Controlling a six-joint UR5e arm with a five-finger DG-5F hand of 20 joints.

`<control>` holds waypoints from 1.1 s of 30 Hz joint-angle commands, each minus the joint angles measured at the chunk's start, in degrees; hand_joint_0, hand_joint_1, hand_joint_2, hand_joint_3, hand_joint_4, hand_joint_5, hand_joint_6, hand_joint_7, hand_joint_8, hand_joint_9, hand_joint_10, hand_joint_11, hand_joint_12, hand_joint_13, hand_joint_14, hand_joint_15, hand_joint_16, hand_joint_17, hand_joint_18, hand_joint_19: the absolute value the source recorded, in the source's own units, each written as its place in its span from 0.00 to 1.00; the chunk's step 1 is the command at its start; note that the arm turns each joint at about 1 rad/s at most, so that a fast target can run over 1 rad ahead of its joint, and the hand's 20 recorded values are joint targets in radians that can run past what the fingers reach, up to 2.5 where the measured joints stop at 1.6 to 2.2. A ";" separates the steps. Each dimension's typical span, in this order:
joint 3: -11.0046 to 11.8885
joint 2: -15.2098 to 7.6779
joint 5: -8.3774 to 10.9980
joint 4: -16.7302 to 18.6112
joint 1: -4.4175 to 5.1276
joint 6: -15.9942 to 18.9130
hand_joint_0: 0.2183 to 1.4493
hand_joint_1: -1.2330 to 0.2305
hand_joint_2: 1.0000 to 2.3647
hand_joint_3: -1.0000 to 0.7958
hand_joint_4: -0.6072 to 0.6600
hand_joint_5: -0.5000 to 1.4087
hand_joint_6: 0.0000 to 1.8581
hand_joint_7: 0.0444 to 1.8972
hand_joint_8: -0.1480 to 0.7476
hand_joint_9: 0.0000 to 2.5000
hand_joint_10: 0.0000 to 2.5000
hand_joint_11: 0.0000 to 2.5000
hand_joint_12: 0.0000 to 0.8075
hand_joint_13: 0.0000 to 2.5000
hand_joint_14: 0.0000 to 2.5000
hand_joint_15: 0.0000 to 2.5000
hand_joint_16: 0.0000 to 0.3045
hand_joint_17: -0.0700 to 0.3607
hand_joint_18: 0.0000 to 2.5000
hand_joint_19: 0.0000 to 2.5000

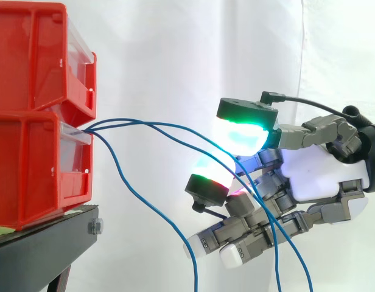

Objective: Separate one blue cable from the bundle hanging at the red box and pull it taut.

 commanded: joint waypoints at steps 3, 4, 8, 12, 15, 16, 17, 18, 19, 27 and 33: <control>0.02 0.00 0.01 -0.09 -0.04 0.15 0.33 0.44 0.01 0.34 0.61 0.19 0.51 0.58 0.57 0.40 0.00 0.42 0.44 0.16 0.00 0.11 0.16 0.41 0.15 0.20; 0.02 0.00 -0.08 -0.26 -0.04 0.24 0.33 0.43 0.01 0.36 0.61 0.19 0.51 0.59 0.57 0.40 0.00 0.42 0.44 0.16 0.00 0.11 0.16 0.41 0.15 0.20; 0.02 0.00 0.01 -0.62 -0.04 0.24 0.32 0.37 0.01 0.46 0.57 0.20 0.50 0.61 0.61 0.44 0.00 0.43 0.49 0.20 0.00 0.12 0.18 0.45 0.20 0.19; 0.02 0.00 -0.08 -0.62 -0.04 0.15 0.32 0.32 0.05 0.54 0.51 0.22 0.49 0.67 0.62 0.47 0.00 0.42 0.53 0.24 0.00 0.12 0.20 0.49 0.24 0.18; 0.02 0.00 -0.08 -0.62 0.05 0.06 0.31 0.31 0.14 0.55 0.48 0.22 0.49 0.68 0.64 0.49 0.00 0.43 0.53 0.25 0.00 0.13 0.20 0.49 0.26 0.17; 0.02 0.00 -0.08 -0.62 0.05 0.15 0.31 0.31 0.14 0.55 0.48 0.22 0.49 0.68 0.64 0.48 0.00 0.42 0.53 0.25 0.00 0.13 0.20 0.49 0.26 0.17; 0.02 0.00 -0.08 -0.62 0.05 0.15 0.31 0.31 0.14 0.54 0.47 0.22 0.49 0.68 0.63 0.46 0.00 0.42 0.53 0.26 0.00 0.14 0.20 0.49 0.26 0.18; 0.02 0.00 -0.08 -0.62 0.05 0.15 0.32 0.30 0.12 0.55 0.47 0.22 0.49 0.67 0.62 0.42 0.00 0.41 0.52 0.28 0.00 0.15 0.20 0.48 0.27 0.18; 0.02 0.00 -0.08 -0.62 0.05 0.15 0.32 0.30 0.10 0.55 0.47 0.21 0.49 0.67 0.62 0.42 0.00 0.40 0.52 0.29 0.00 0.15 0.20 0.48 0.27 0.18; 0.02 0.00 -0.08 -0.62 0.05 0.15 0.35 0.30 0.00 0.56 0.46 0.21 0.49 0.66 0.55 0.27 0.00 0.17 0.45 0.24 0.00 0.10 0.17 0.44 0.26 0.18; -0.07 0.00 -0.25 -0.44 -0.04 0.15 0.34 0.30 0.03 0.57 0.44 0.21 0.49 0.67 0.54 0.25 0.00 0.10 0.45 0.19 0.00 0.07 0.18 0.44 0.25 0.18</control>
